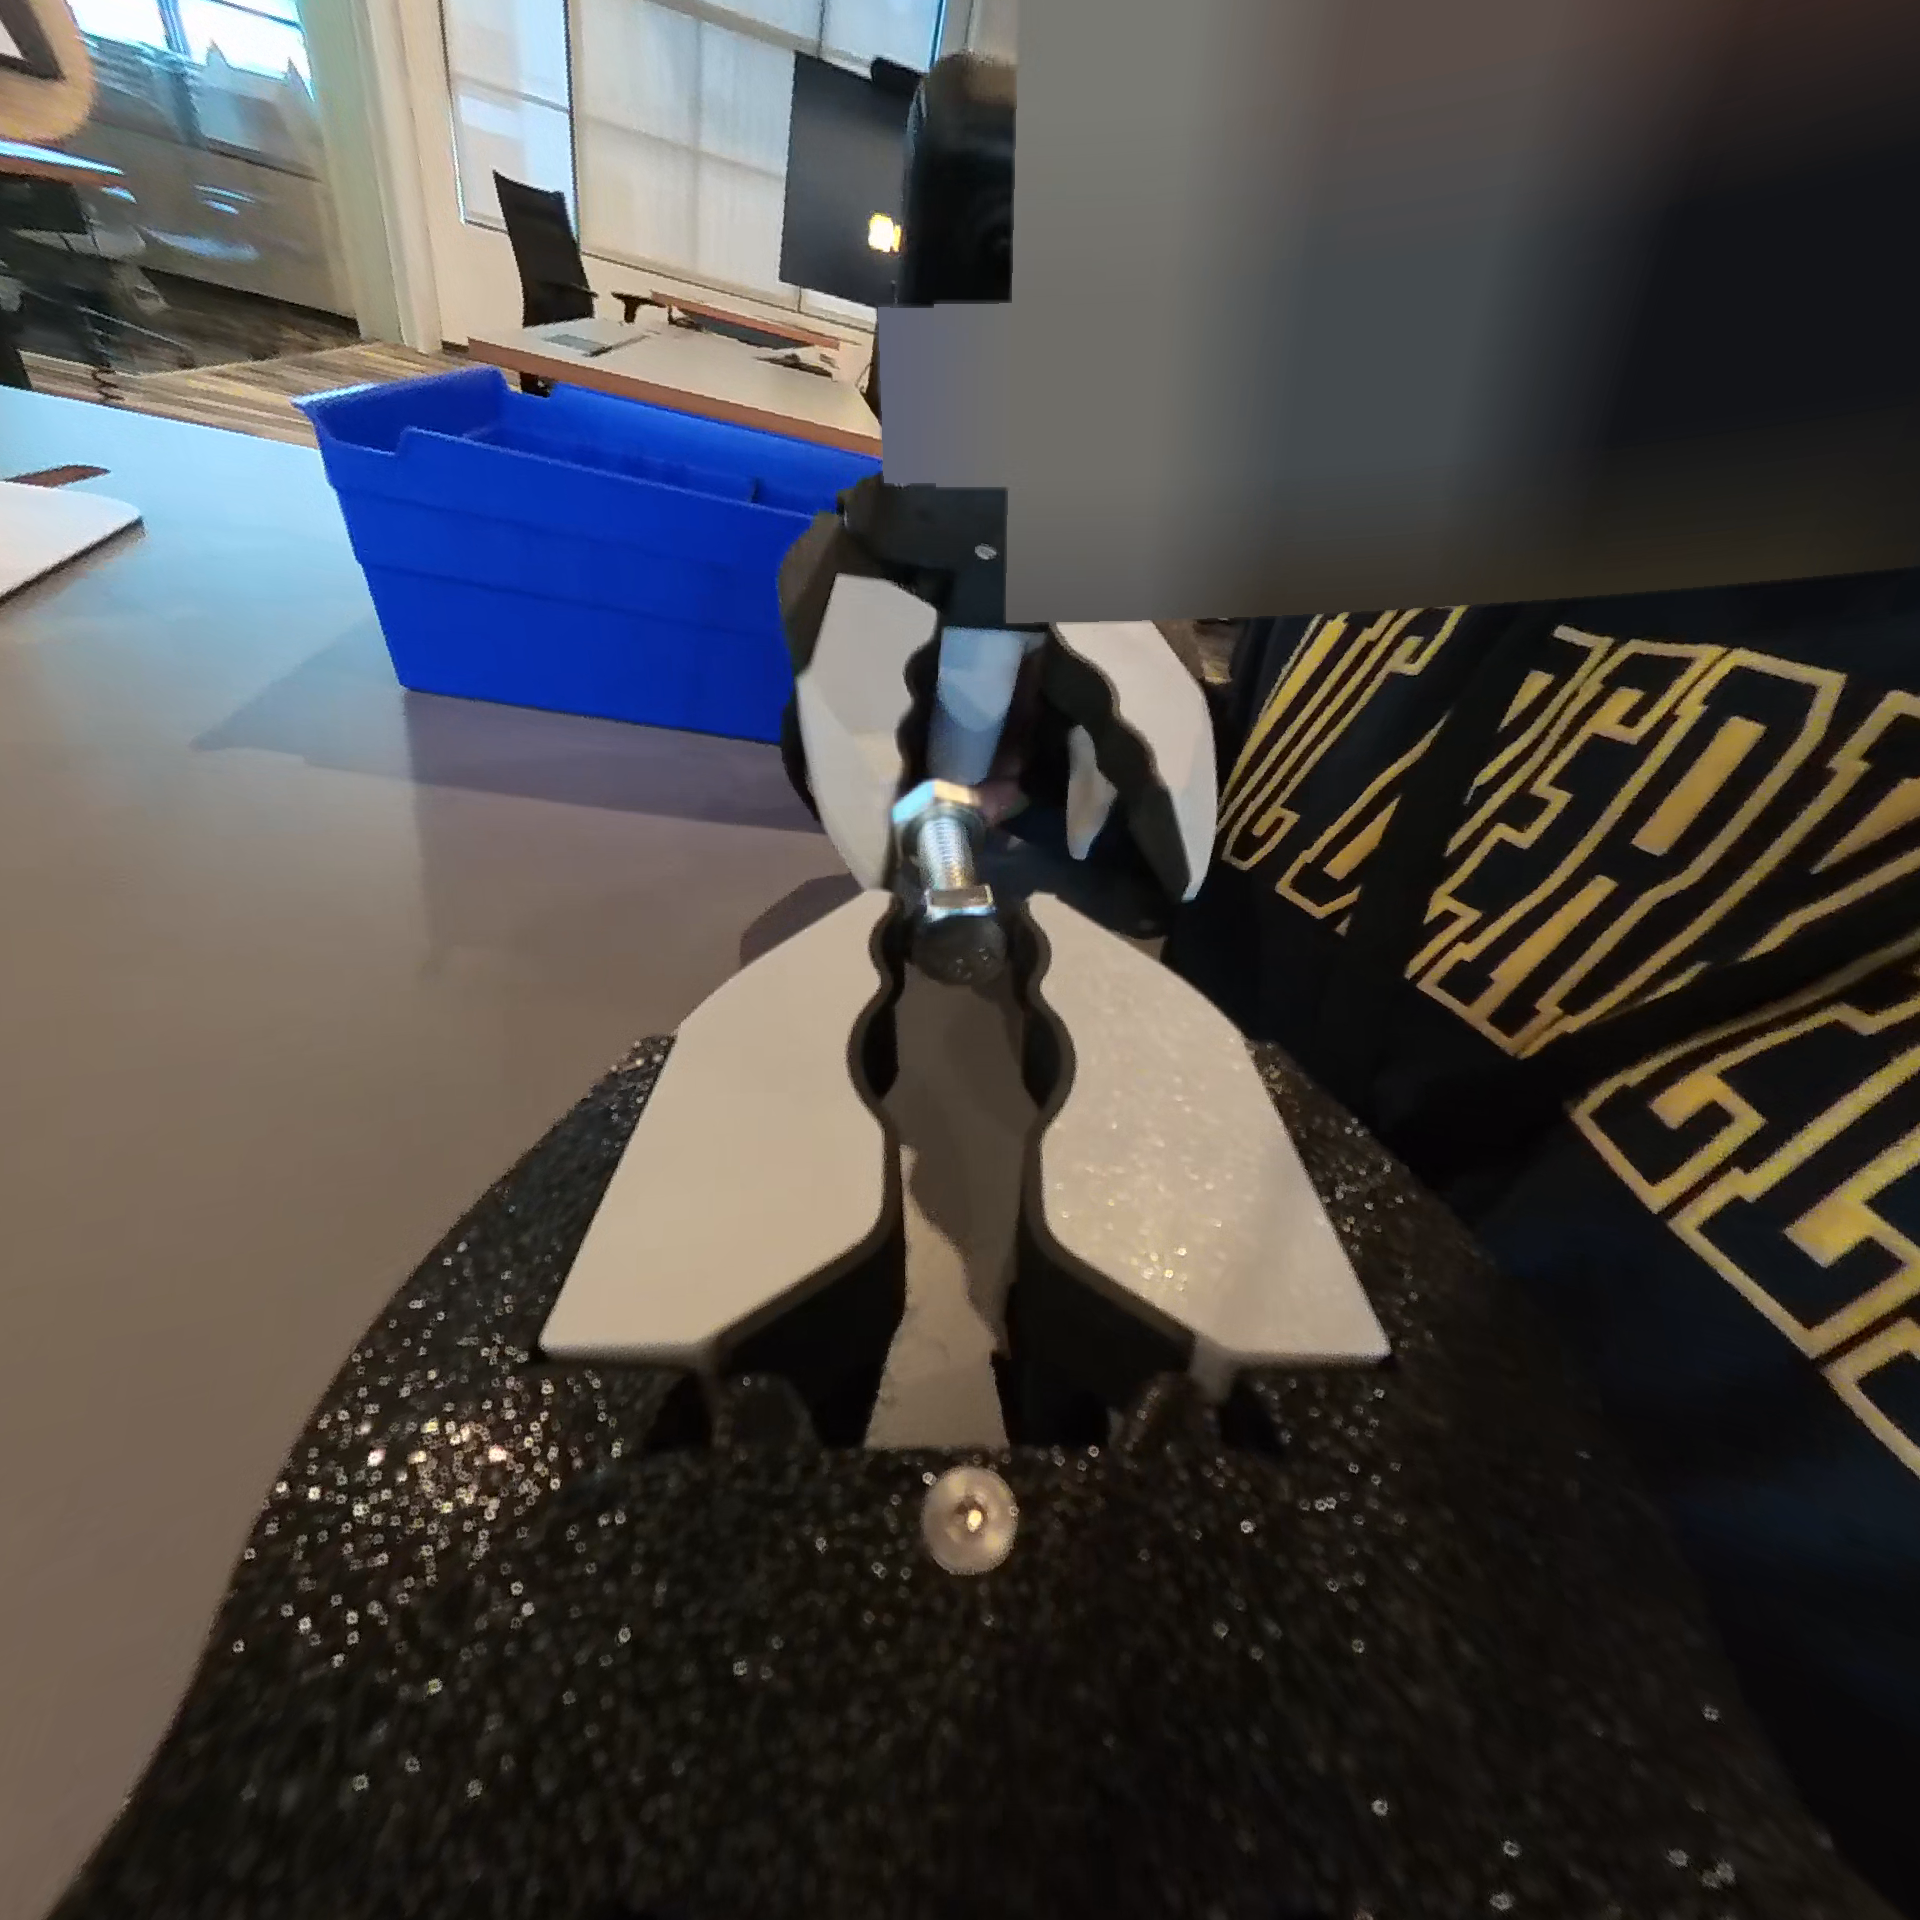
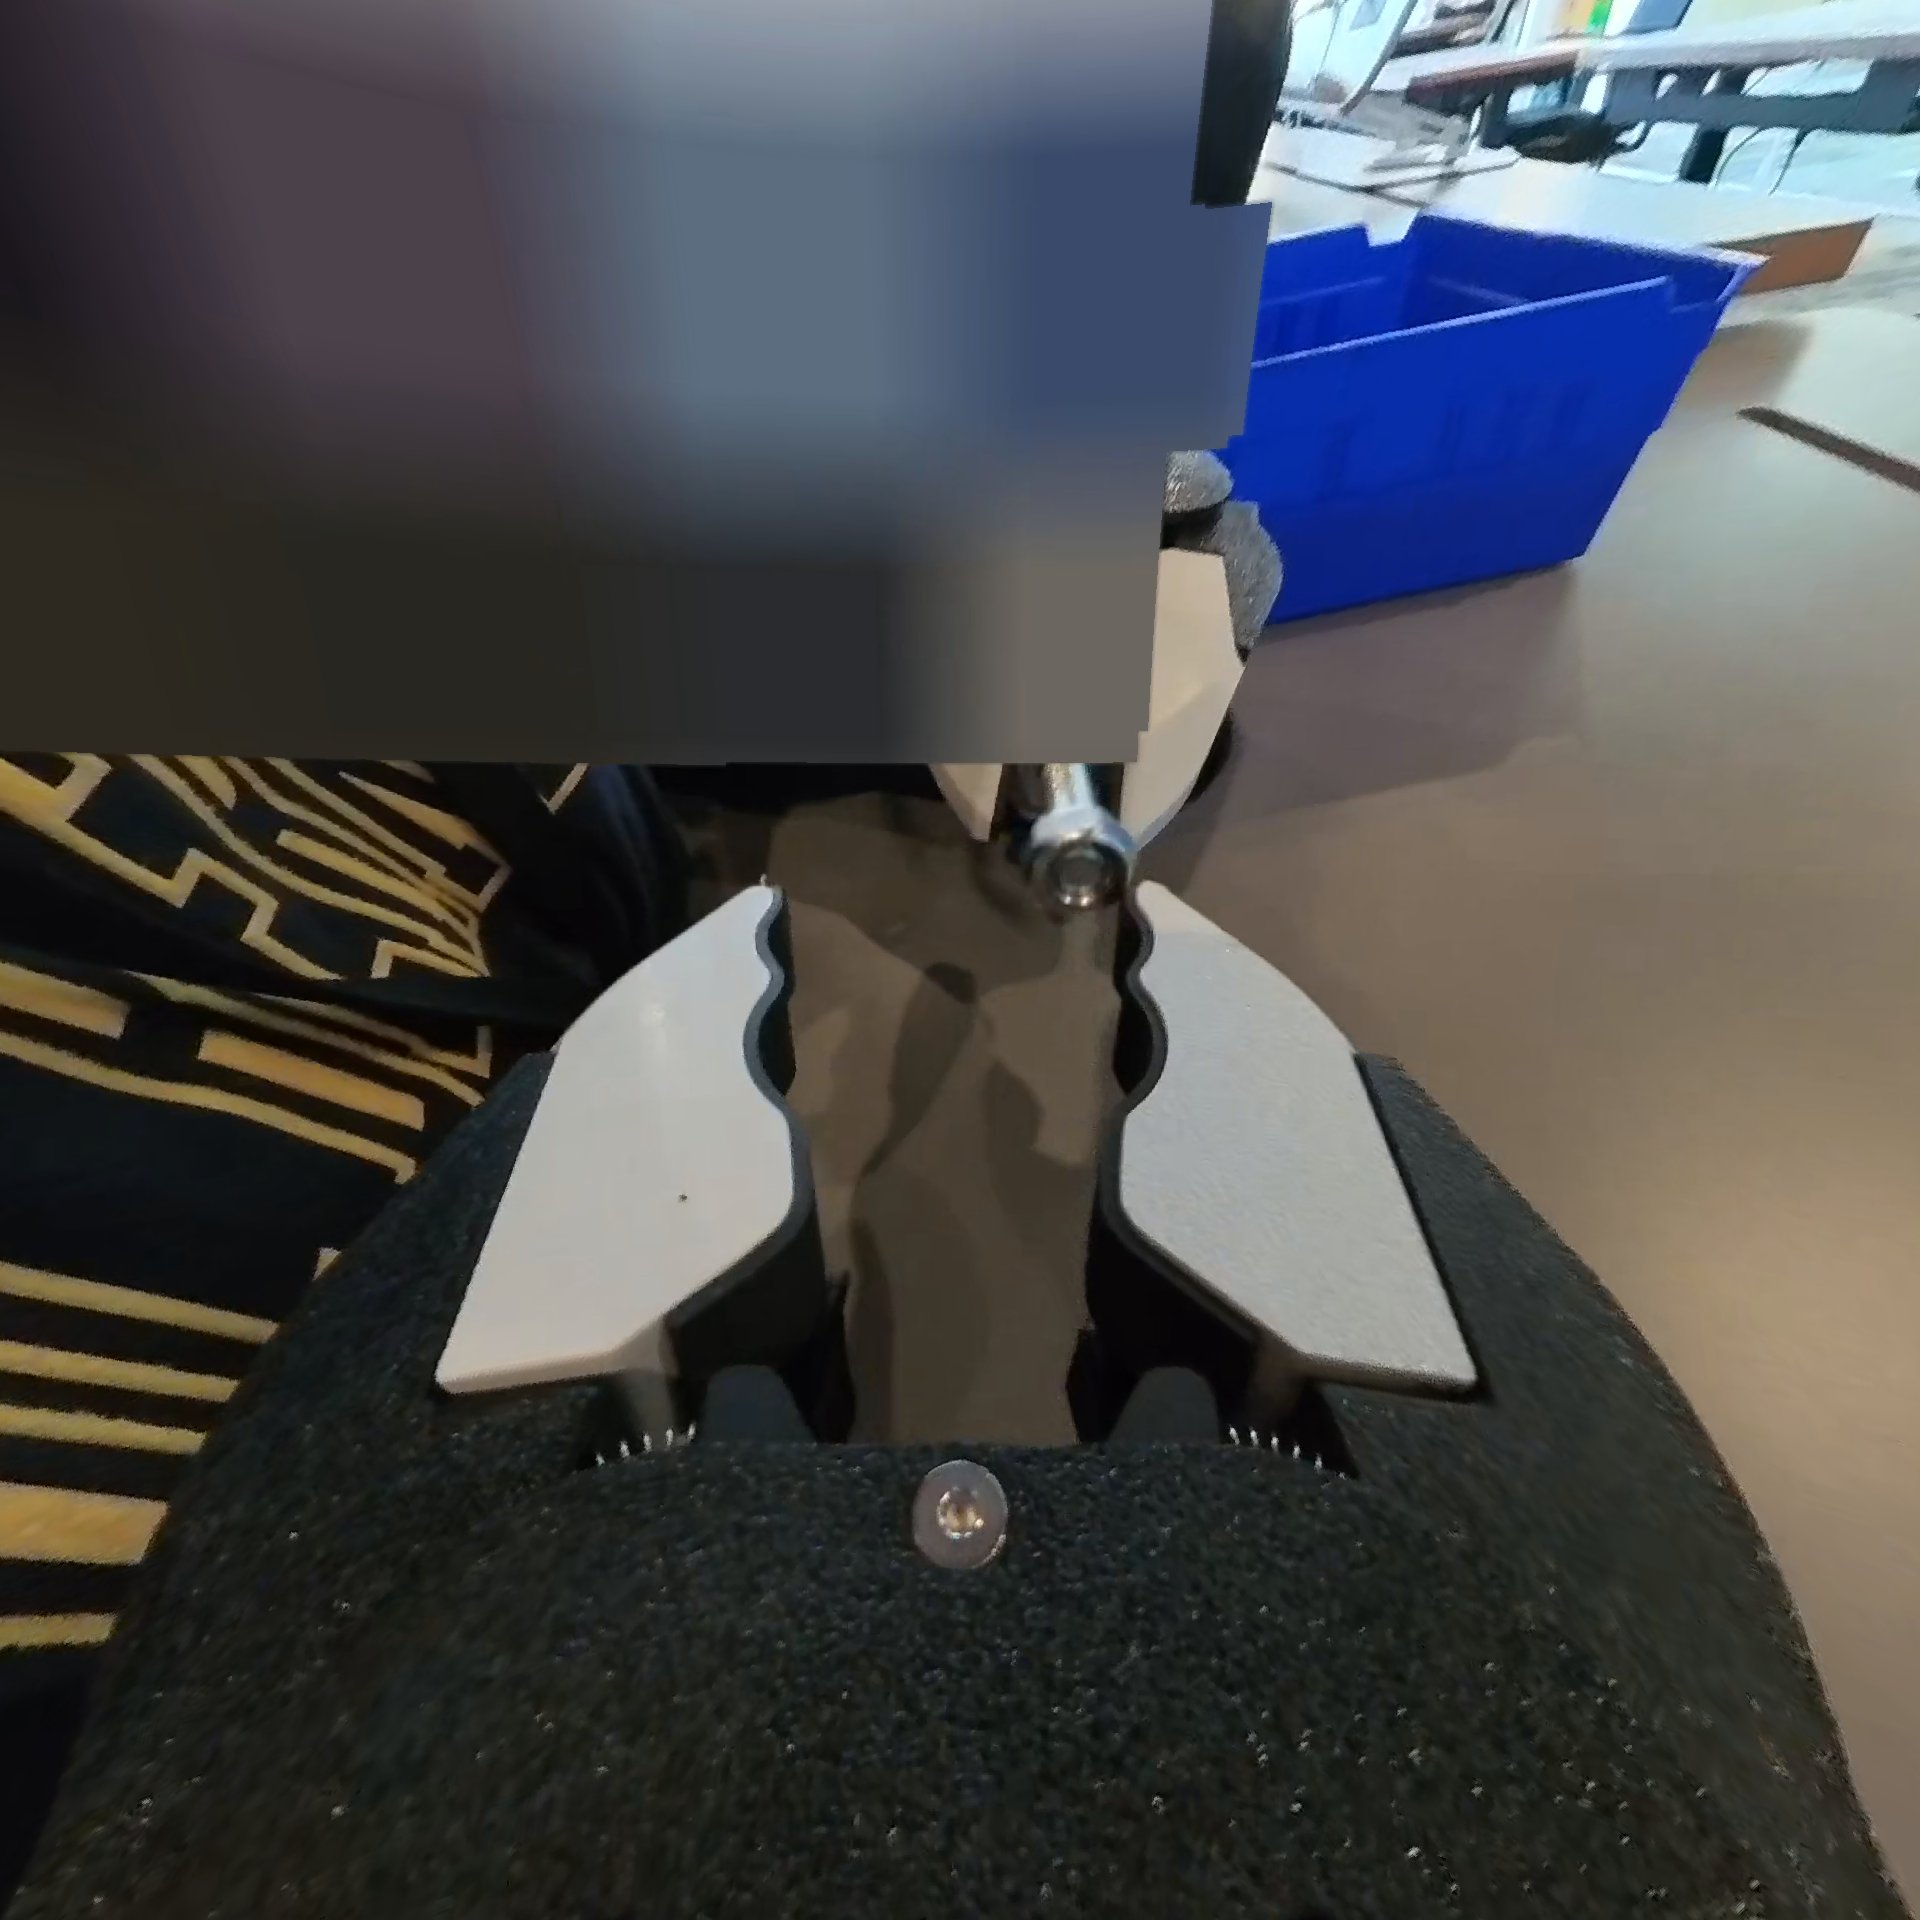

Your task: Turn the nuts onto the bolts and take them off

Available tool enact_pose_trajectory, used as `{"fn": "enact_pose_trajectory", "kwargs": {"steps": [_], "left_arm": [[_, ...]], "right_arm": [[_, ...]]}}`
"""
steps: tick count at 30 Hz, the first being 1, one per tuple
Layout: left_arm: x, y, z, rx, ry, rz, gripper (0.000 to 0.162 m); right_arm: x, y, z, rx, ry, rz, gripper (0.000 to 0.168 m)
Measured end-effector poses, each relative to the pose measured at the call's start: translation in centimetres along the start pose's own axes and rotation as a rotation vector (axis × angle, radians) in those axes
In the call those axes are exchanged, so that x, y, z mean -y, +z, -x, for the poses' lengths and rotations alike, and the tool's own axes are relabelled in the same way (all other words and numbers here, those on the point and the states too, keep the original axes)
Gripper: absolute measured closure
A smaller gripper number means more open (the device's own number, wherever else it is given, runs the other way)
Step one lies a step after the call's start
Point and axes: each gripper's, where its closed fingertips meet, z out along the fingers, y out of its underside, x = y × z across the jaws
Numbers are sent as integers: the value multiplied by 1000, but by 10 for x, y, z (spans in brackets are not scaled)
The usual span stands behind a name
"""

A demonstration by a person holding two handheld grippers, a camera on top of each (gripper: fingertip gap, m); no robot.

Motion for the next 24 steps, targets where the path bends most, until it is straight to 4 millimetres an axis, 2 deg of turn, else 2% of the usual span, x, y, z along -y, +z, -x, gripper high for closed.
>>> {"fn": "enact_pose_trajectory", "kwargs": {"steps": [14, 16, 19, 24], "left_arm": [[-2, 2, 3, 29, 1, 21, 143], [-3, 2, 5, 43, 0, 30, 143], [-4, 2, 6, 51, 2, 31, 143], [-2, 1, 9, 72, -1, 20, 143]], "right_arm": [[10, -3, 3, -6, -46, -62, 103], [13, -3, 8, 22, -56, -78, 108], [7, 0, 8, 23, -56, -42, 110], [3, 0, 12, 64, -34, -11, 123]]}}
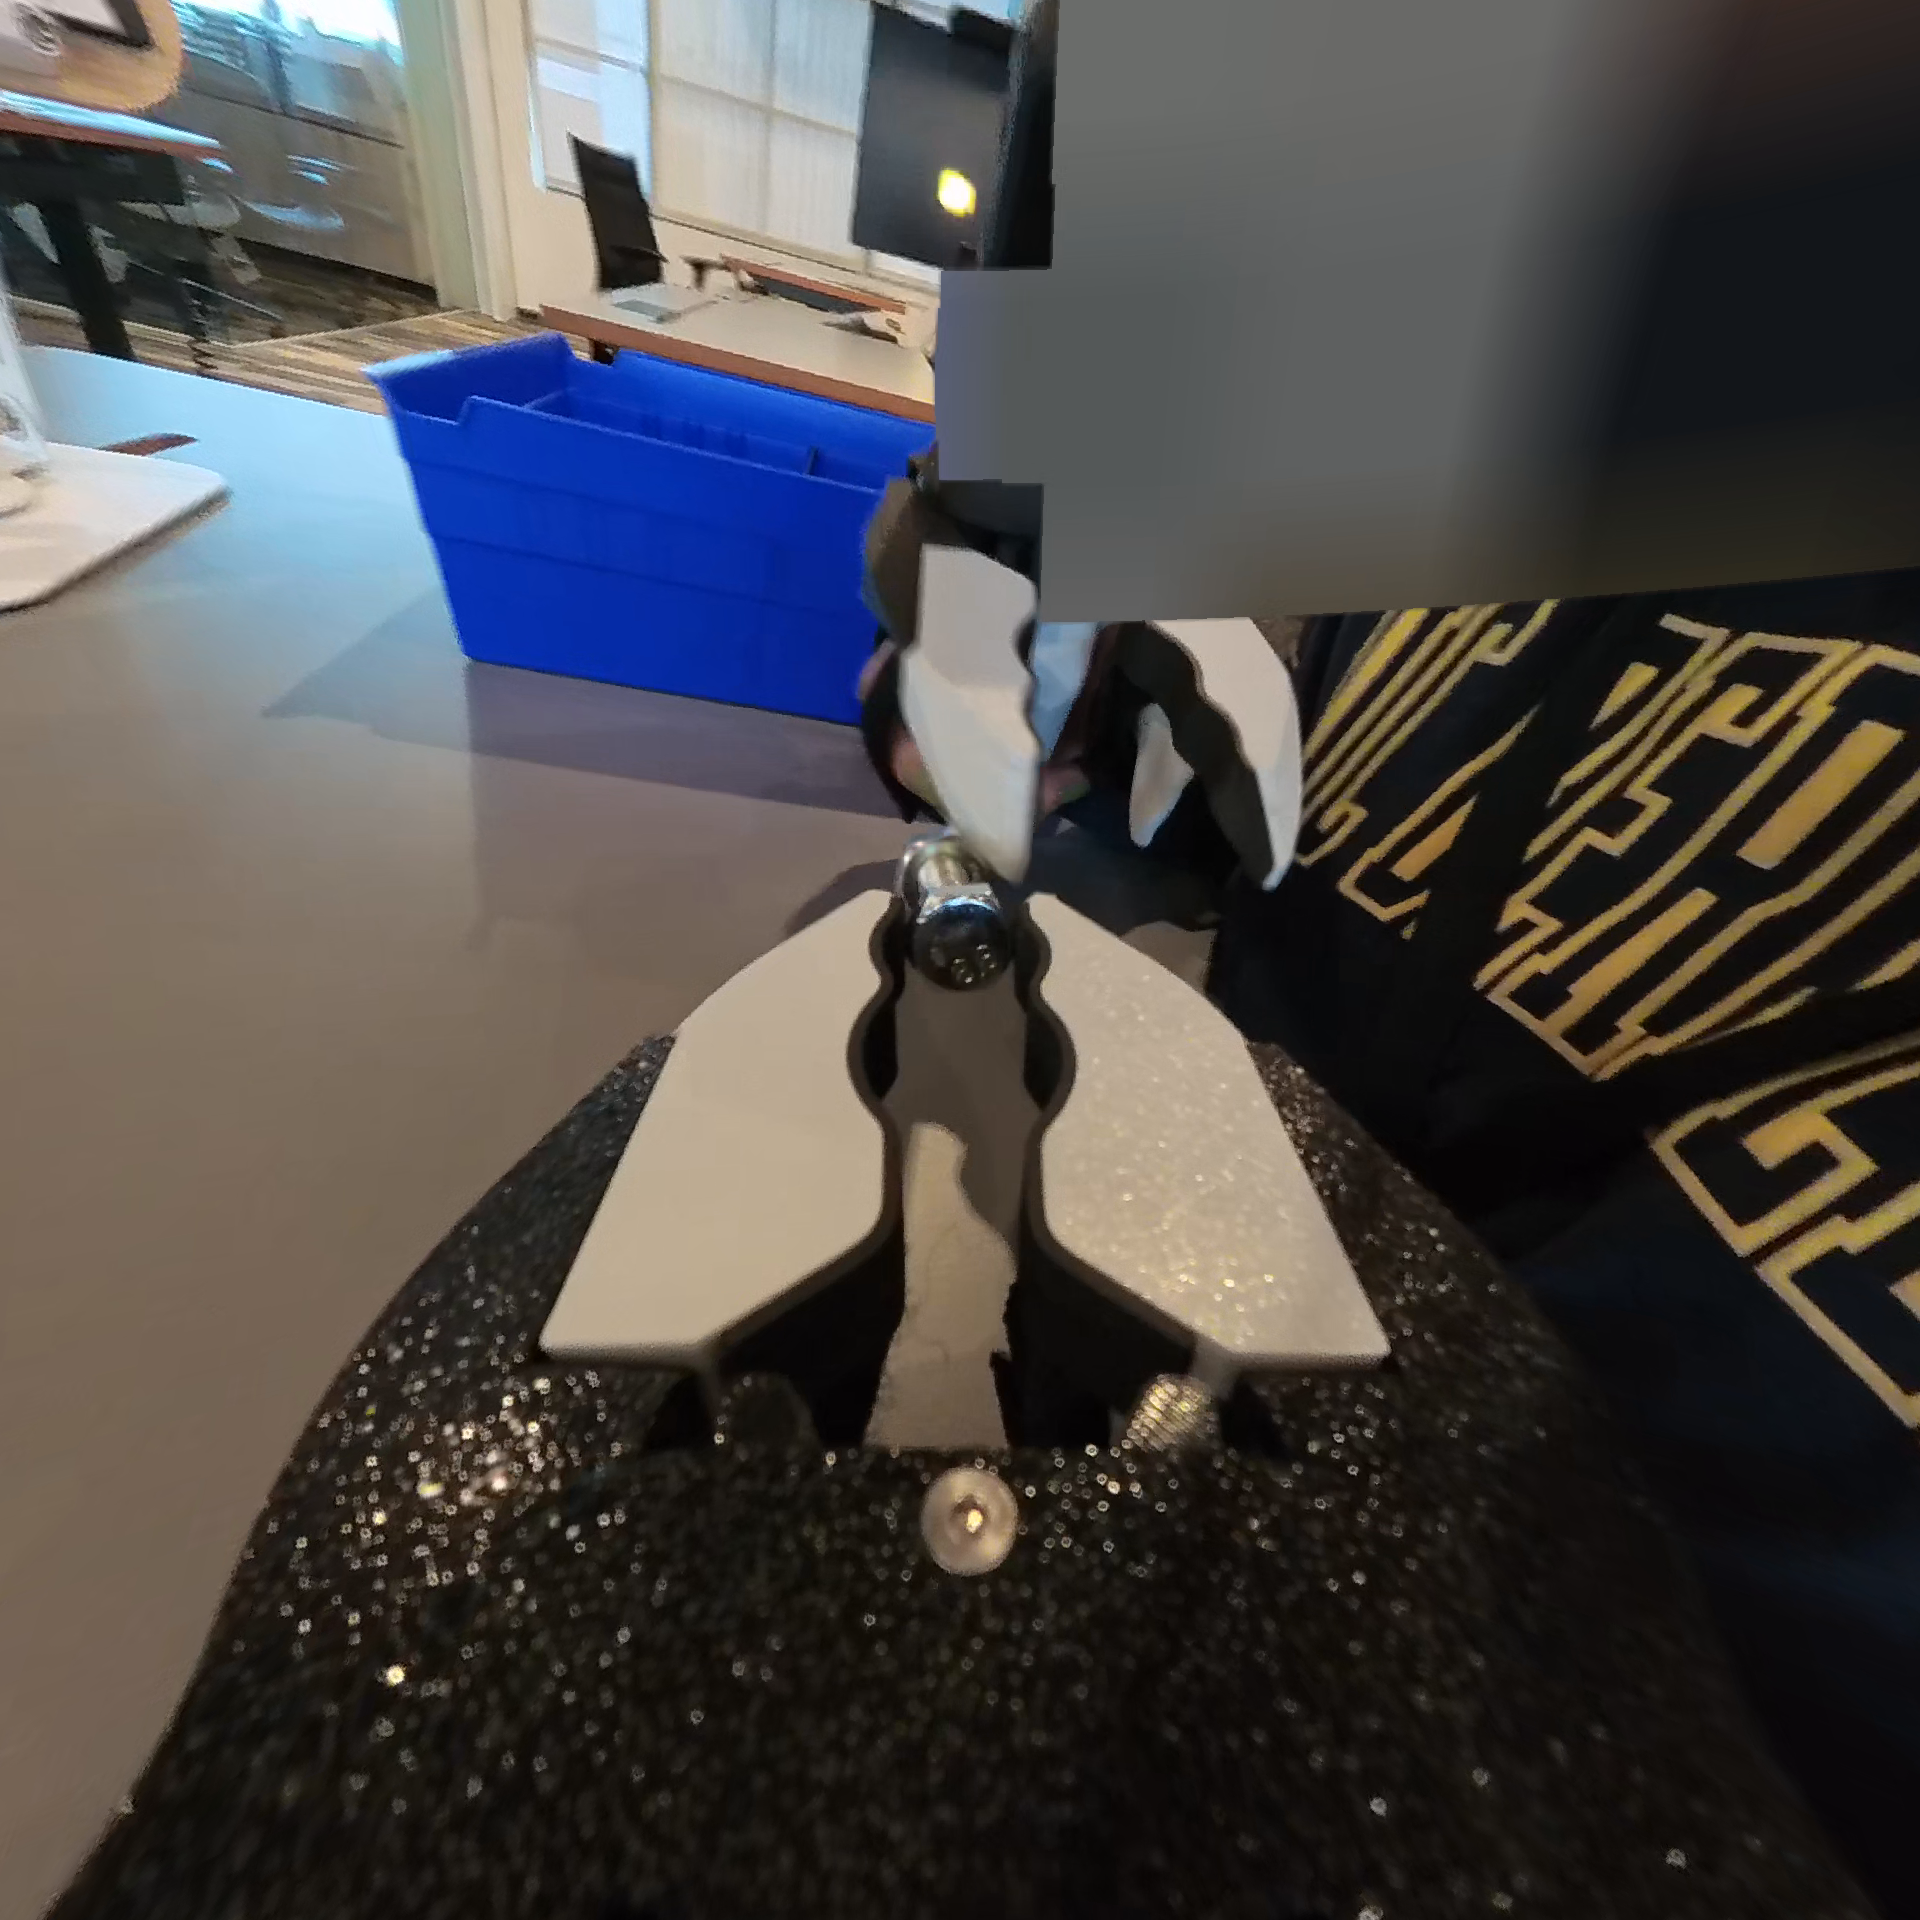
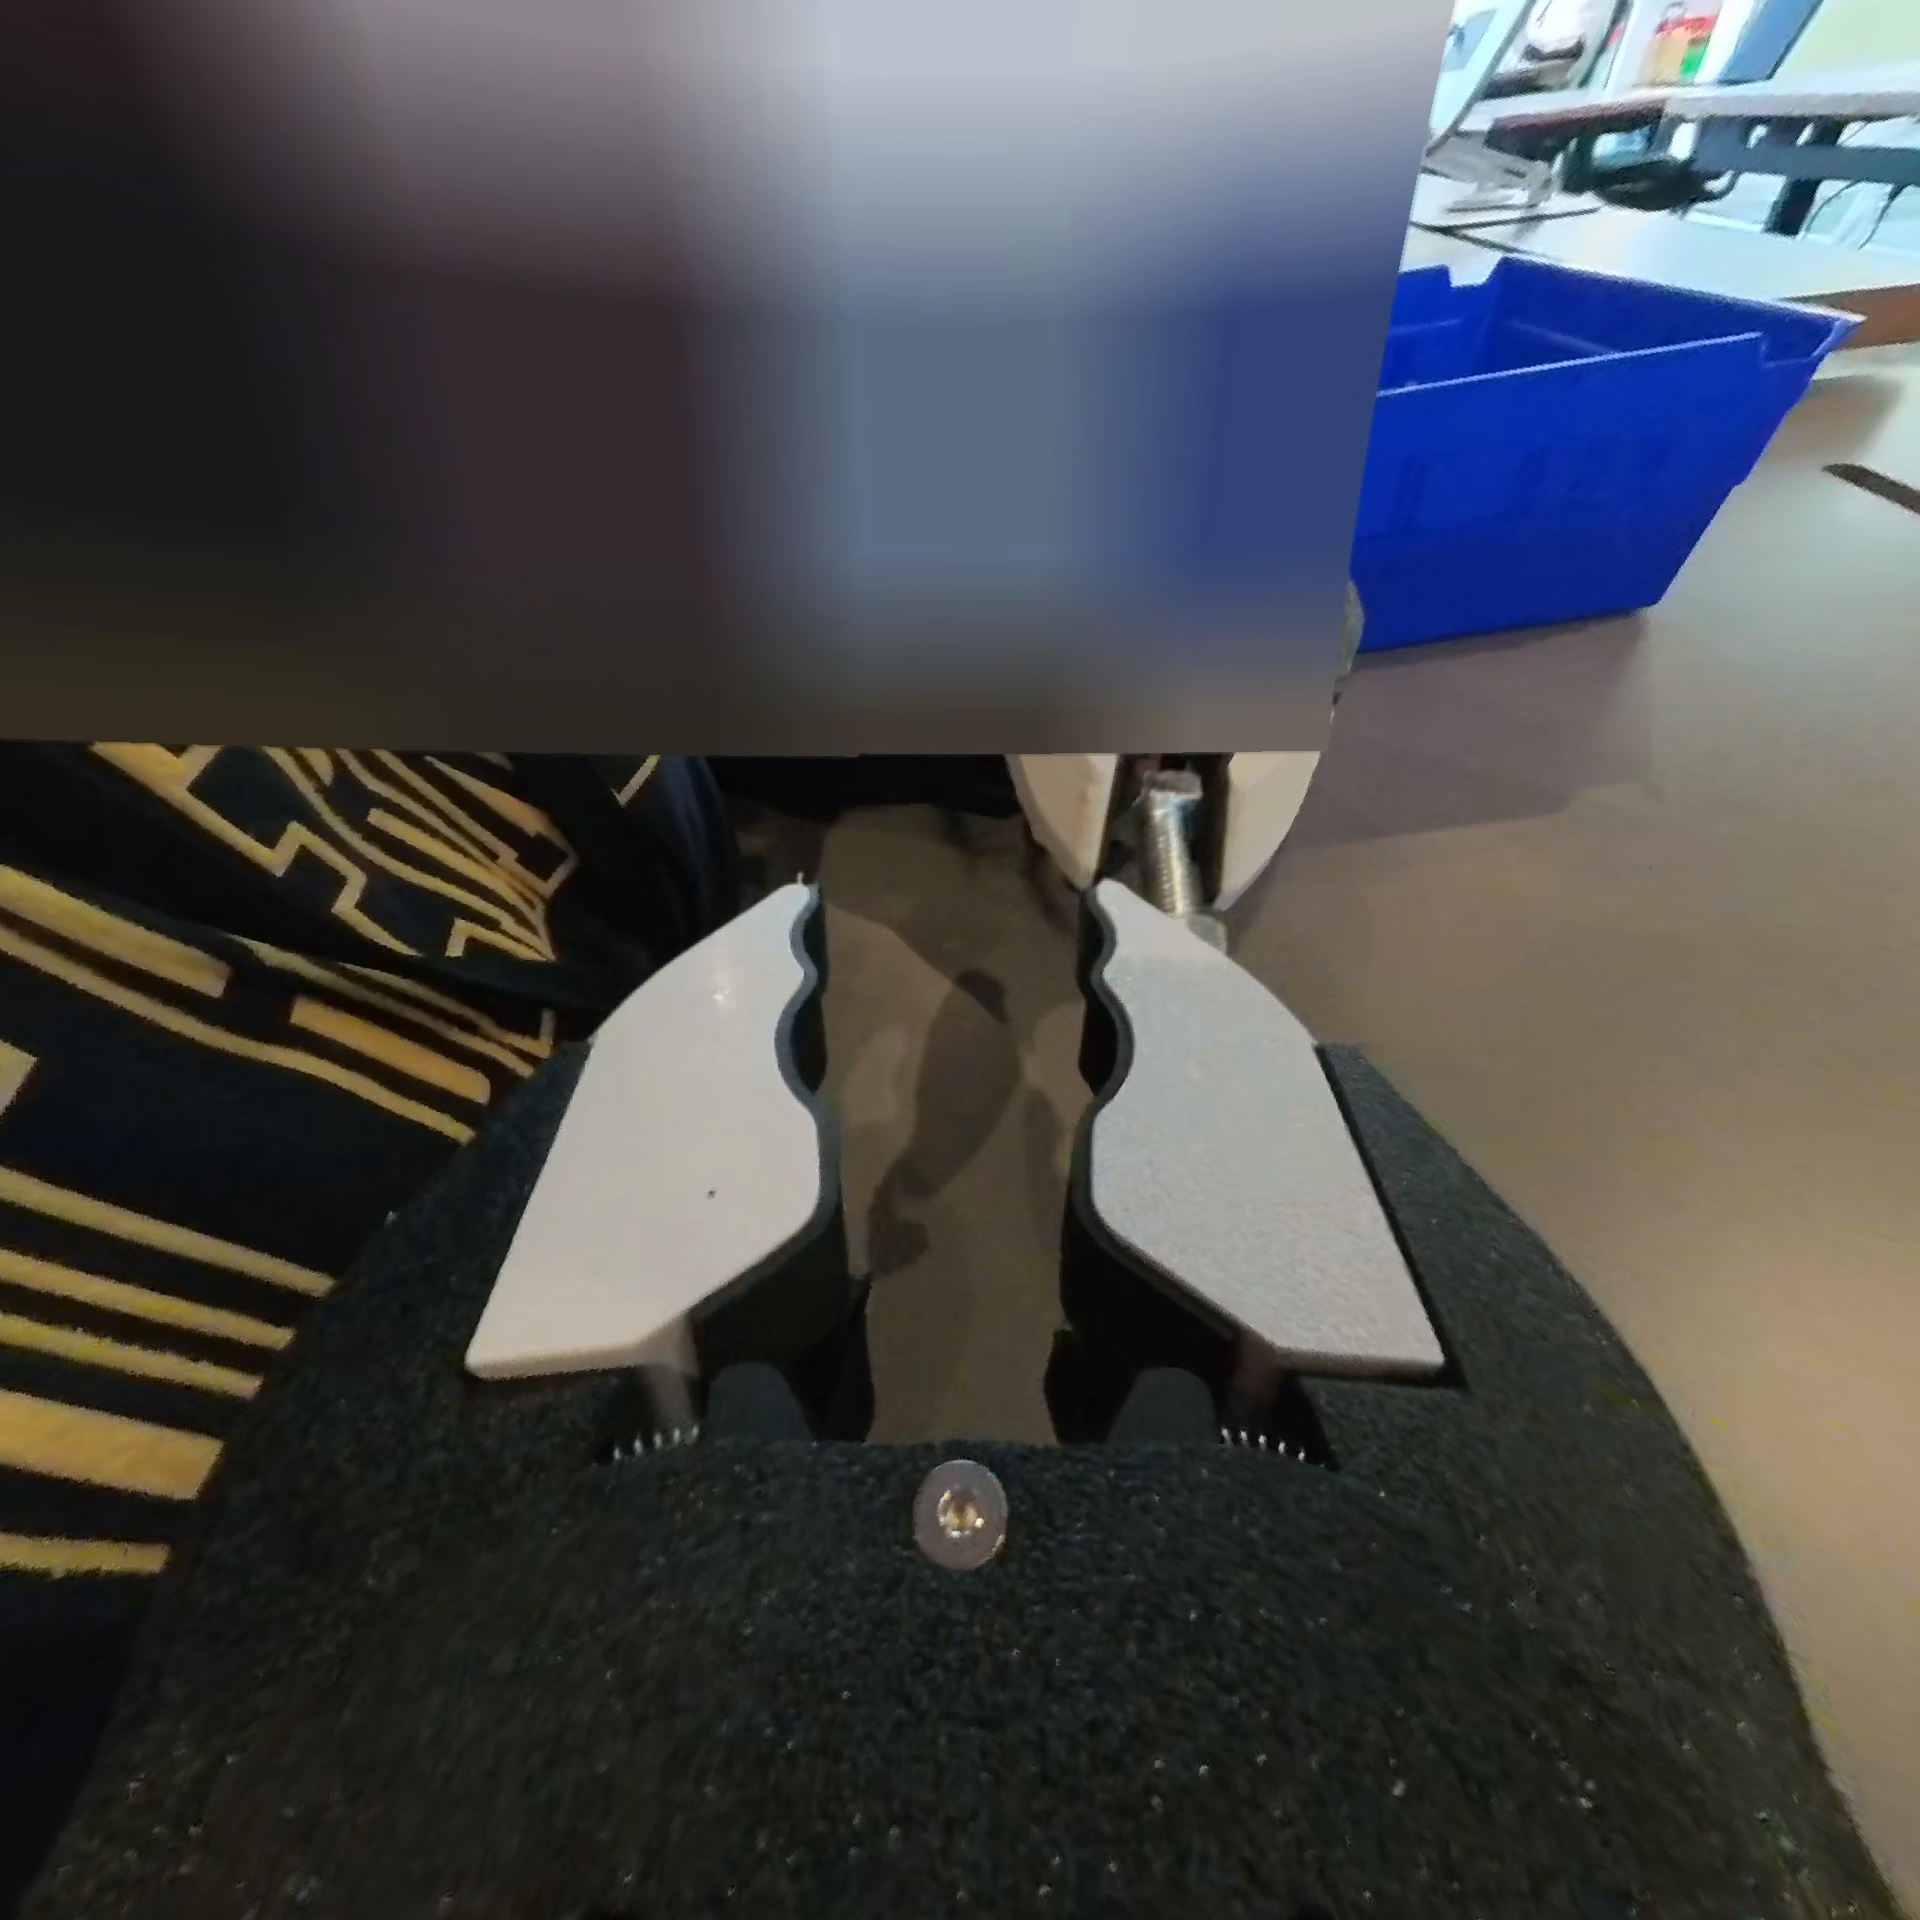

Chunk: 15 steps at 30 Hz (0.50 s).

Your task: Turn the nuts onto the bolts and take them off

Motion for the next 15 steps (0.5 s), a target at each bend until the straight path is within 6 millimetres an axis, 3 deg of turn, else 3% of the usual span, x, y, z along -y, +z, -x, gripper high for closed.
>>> {"fn": "enact_pose_trajectory", "kwargs": {"steps": [5, 15], "left_arm": [[6, -5, 1, -16, -26, -48, 143], [5, -3, -2, -41, -26, -37, 143]], "right_arm": [[-12, 5, -4, -21, 15, 70, 118], [-10, 5, -14, -88, 0, 55, 104]]}}
